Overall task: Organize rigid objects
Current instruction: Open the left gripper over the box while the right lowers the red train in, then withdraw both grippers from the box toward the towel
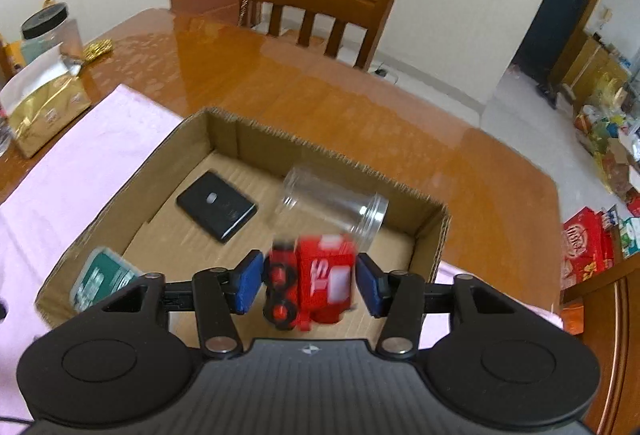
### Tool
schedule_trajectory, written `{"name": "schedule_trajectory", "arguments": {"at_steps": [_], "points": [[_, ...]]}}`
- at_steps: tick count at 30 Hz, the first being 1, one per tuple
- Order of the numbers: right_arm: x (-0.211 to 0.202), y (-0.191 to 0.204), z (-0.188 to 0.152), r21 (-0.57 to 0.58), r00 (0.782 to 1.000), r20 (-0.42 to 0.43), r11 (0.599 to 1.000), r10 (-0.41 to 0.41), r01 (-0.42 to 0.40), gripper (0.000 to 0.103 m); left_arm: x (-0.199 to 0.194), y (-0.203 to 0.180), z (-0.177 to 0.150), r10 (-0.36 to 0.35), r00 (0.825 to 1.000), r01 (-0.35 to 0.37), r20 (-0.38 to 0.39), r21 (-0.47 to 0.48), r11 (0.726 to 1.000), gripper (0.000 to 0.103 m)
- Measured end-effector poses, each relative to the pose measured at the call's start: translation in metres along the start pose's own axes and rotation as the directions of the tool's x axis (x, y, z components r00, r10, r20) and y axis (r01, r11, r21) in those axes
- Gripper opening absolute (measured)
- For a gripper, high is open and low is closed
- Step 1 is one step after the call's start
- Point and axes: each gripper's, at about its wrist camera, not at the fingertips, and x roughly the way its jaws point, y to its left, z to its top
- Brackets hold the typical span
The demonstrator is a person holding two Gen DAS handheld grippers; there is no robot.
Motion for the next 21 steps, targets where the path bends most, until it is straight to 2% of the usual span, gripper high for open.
{"name": "schedule_trajectory", "arguments": {"at_steps": [1, 2, 3, 11, 21], "points": [[0.001, -0.001, 0.002, 0.004, 1.000, 0.009, 1.000, -0.015, 0.015, 0.090, 0.000, 0.001, -0.001, 0.002, 1.000, -0.002, -0.004, -0.001, 1.000, 0.101], [0.000, -0.001, 0.004, 0.008, 0.999, 0.024, 1.000, -0.029, 0.029, 0.101, 0.000, 0.001, -0.002, 0.005, 1.000, -0.005, -0.005, -0.001, 1.000, 0.101], [-0.002, -0.002, 0.005, 0.012, 0.998, 0.042, 0.999, -0.037, 0.036, 0.103, 0.000, 0.002, -0.003, 0.009, 1.000, -0.009, -0.007, -0.002, 1.000, 0.101], [-0.023, -0.002, -0.004, 0.022, 0.997, 0.074, 0.999, -0.030, 0.028, 0.103, 0.000, 0.000, -0.007, 0.010, 1.000, -0.010, -0.014, -0.005, 1.000, 0.101], [-0.064, 0.004, -0.047, 0.023, 0.995, 0.103, 1.000, 0.003, -0.006, 0.103, -0.005, -0.012, -0.015, 0.016, 1.000, -0.016, -0.025, -0.003, 1.000, 0.101]]}}
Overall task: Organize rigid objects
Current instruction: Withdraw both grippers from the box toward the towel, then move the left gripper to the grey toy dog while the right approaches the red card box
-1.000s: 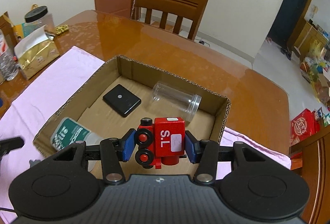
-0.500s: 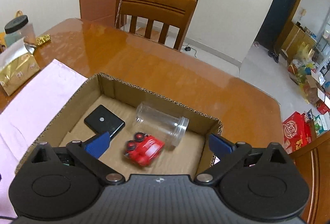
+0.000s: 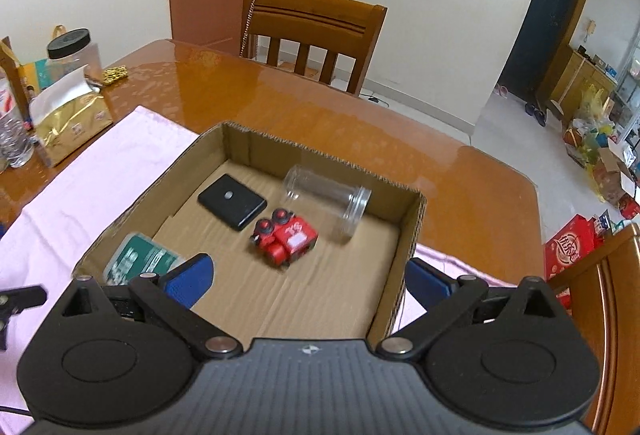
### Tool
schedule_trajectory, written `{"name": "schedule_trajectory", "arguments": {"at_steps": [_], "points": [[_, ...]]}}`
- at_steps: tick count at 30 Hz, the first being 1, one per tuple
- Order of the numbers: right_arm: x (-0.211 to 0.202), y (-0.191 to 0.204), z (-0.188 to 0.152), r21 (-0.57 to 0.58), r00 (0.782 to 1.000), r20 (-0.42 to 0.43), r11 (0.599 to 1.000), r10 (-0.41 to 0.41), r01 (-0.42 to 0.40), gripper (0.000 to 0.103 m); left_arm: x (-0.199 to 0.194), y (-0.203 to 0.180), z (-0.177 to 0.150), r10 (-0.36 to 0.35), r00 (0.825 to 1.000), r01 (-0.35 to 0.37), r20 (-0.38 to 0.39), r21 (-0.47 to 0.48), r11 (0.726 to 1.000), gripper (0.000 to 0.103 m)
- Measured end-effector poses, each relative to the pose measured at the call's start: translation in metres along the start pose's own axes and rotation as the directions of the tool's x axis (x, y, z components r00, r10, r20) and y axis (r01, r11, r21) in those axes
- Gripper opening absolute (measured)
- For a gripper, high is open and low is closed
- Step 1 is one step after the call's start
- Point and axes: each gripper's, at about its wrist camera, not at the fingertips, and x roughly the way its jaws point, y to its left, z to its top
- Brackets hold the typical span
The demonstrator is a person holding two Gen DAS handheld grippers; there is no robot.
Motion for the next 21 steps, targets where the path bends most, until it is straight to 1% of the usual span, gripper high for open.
{"name": "schedule_trajectory", "arguments": {"at_steps": [4, 9, 11, 13, 15, 17, 19, 21], "points": [[-0.016, 0.001, -0.027, 0.031, 1.000, 0.015, 1.000, -0.003, 0.003, 0.103, -0.003, -0.007, -0.007, -0.015, 1.000, 0.015, -0.005, 0.000, 1.000, 0.101], [-0.028, 0.002, -0.070, 0.097, 1.000, 0.001, 0.995, -0.007, 0.007, 0.103, -0.006, -0.016, -0.014, -0.004, 1.000, 0.004, -0.005, 0.003, 1.000, 0.101], [-0.030, 0.003, -0.091, 0.117, 1.000, -0.015, 0.993, -0.005, 0.007, 0.103, -0.007, -0.019, -0.017, -0.015, 1.000, 0.015, -0.001, -0.007, 1.000, 0.101], [-0.030, 0.007, -0.110, 0.113, 0.999, -0.040, 0.993, -0.011, 0.016, 0.103, -0.008, -0.021, -0.020, -0.030, 1.000, 0.030, 0.008, -0.014, 0.999, 0.101], [-0.032, 0.011, -0.129, 0.115, 0.998, -0.061, 0.993, -0.012, 0.019, 0.103, -0.007, -0.025, -0.023, -0.026, 1.000, 0.026, 0.001, -0.017, 1.000, 0.101], [-0.033, 0.013, -0.147, 0.125, 0.997, -0.079, 0.992, 0.009, 0.001, 0.103, -0.006, -0.029, -0.025, -0.024, 1.000, 0.024, -0.008, -0.016, 1.000, 0.101], [-0.033, 0.016, -0.163, 0.120, 0.995, -0.102, 0.993, 0.022, -0.010, 0.103, -0.005, -0.031, -0.026, -0.037, 0.999, 0.037, -0.013, -0.018, 0.999, 0.101], [-0.031, 0.021, -0.177, 0.115, 0.992, -0.125, 0.993, 0.035, -0.021, 0.103, -0.002, -0.035, -0.029, -0.030, 0.999, 0.029, -0.018, -0.016, 0.999, 0.101]]}}
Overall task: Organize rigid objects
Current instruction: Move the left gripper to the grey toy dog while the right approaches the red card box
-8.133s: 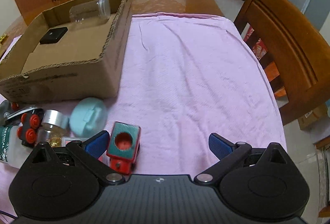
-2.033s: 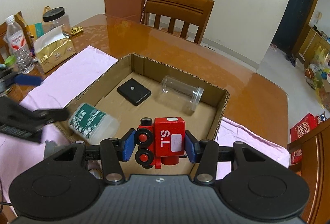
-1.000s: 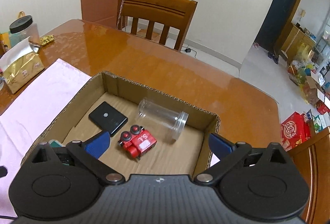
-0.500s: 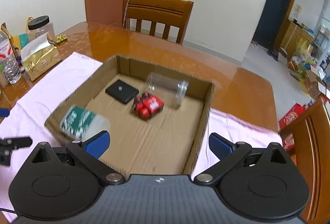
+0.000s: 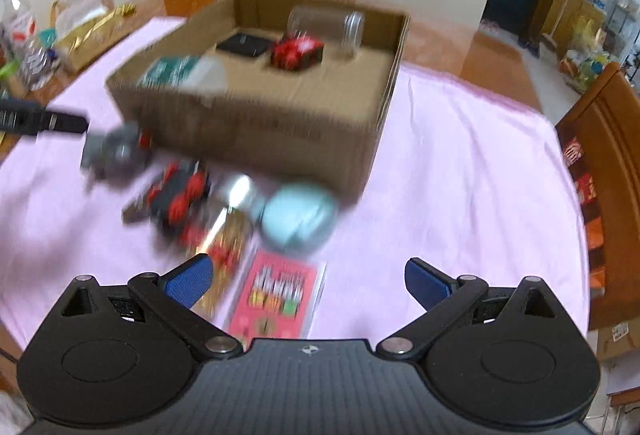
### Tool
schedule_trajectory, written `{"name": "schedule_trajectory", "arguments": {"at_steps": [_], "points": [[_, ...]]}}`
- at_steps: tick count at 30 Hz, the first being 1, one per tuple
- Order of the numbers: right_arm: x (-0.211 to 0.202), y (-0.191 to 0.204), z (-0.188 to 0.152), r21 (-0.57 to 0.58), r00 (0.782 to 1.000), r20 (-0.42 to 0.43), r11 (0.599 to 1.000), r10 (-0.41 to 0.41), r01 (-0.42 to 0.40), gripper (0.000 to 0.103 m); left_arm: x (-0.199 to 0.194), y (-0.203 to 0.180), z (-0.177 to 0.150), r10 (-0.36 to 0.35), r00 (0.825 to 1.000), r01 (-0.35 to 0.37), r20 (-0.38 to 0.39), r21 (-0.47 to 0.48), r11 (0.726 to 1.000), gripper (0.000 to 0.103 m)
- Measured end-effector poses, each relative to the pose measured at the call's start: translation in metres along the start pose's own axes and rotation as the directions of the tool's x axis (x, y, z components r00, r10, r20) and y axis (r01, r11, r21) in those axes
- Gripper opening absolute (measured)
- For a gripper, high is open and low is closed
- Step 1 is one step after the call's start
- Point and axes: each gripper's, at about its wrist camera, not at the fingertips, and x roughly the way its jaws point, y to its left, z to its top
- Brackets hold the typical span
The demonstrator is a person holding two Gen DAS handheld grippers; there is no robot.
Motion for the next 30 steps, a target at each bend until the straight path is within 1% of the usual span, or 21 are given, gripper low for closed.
{"name": "schedule_trajectory", "arguments": {"at_steps": [3, 5, 8, 11, 14, 20, 24, 27, 30], "points": [[0.010, 0.006, -0.017, 0.002, 0.999, -0.048, 1.000, 0.012, -0.011, 0.103, 0.003, -0.006, -0.003, 0.011, 1.000, -0.011, -0.005, 0.022, 1.000, 0.101], [0.016, 0.013, -0.025, -0.002, 0.998, -0.065, 1.000, 0.004, -0.004, 0.103, 0.004, -0.010, -0.004, 0.006, 1.000, -0.006, -0.011, 0.036, 0.999, 0.101], [0.023, 0.021, -0.034, -0.009, 0.997, -0.074, 1.000, -0.017, 0.017, 0.103, 0.006, -0.015, -0.007, 0.009, 1.000, -0.008, -0.016, 0.049, 0.999, 0.101], [0.029, 0.027, -0.037, -0.017, 0.995, -0.079, 0.998, -0.057, 0.056, 0.103, 0.009, -0.020, -0.008, 0.018, 1.000, -0.016, -0.025, 0.061, 0.998, 0.101], [0.030, 0.027, -0.039, -0.012, 0.995, -0.071, 0.997, -0.077, 0.076, 0.103, 0.010, -0.023, -0.010, 0.019, 0.999, -0.017, -0.031, 0.067, 0.998, 0.101], [0.025, 0.005, -0.046, 0.035, 0.991, -0.089, 0.994, -0.103, 0.106, 0.103, 0.013, -0.023, -0.011, 0.010, 0.999, -0.008, -0.040, 0.058, 0.998, 0.101], [0.023, -0.012, -0.051, 0.067, 0.986, -0.102, 0.988, -0.134, 0.142, 0.103, 0.014, -0.024, -0.009, 0.006, 0.999, -0.003, -0.039, 0.060, 0.998, 0.101], [0.022, -0.028, -0.053, 0.114, 0.981, -0.114, 0.979, -0.154, 0.167, 0.103, 0.015, -0.025, -0.008, 0.003, 0.999, -0.001, -0.038, 0.064, 0.998, 0.101], [0.021, -0.043, -0.055, 0.145, 0.974, -0.121, 0.967, -0.192, 0.208, 0.103, 0.015, -0.025, -0.006, 0.004, 0.999, -0.002, -0.035, 0.070, 0.998, 0.101]]}}
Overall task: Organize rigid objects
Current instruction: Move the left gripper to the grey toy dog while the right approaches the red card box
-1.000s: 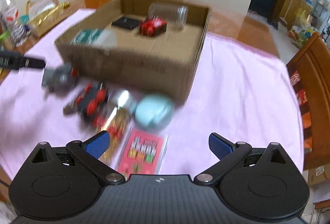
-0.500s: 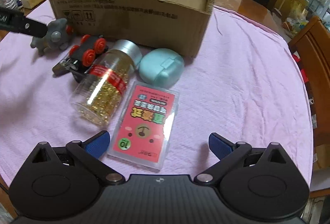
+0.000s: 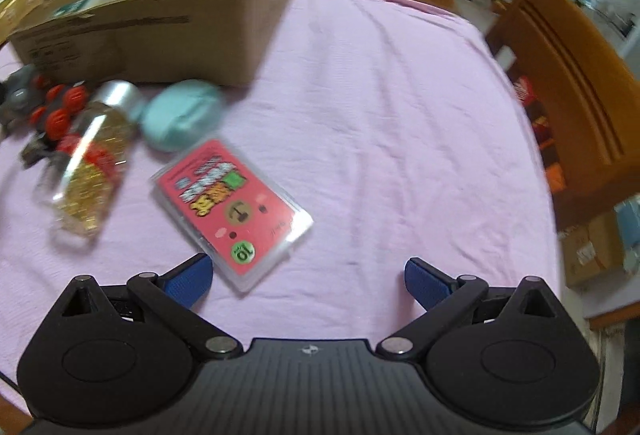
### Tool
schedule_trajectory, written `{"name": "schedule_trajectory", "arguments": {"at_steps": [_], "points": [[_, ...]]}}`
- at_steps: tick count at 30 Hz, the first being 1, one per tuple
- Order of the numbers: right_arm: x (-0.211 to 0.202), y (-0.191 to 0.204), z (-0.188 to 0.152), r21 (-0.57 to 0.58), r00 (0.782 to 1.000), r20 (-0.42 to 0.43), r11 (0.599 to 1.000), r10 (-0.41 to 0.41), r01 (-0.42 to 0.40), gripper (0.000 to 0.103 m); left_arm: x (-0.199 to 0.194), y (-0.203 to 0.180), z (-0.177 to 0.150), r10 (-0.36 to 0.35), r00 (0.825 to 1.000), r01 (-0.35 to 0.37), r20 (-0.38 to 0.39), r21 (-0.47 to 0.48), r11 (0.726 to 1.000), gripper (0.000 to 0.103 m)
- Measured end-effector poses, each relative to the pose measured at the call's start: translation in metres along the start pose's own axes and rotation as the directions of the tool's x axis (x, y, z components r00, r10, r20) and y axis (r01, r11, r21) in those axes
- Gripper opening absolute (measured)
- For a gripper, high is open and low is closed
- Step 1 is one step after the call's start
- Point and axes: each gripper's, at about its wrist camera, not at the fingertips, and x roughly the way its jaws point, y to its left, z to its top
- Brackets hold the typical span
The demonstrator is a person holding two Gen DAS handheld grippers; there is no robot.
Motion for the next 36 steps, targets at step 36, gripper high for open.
{"name": "schedule_trajectory", "arguments": {"at_steps": [36], "points": [[0.020, 0.011, 0.025, 0.120, 0.999, 0.031, 0.992, 0.043, -0.046, 0.103, 0.050, 0.011, 0.011, 0.008, 1.000, -0.010, -0.024, -0.081, 0.997, 0.101]]}}
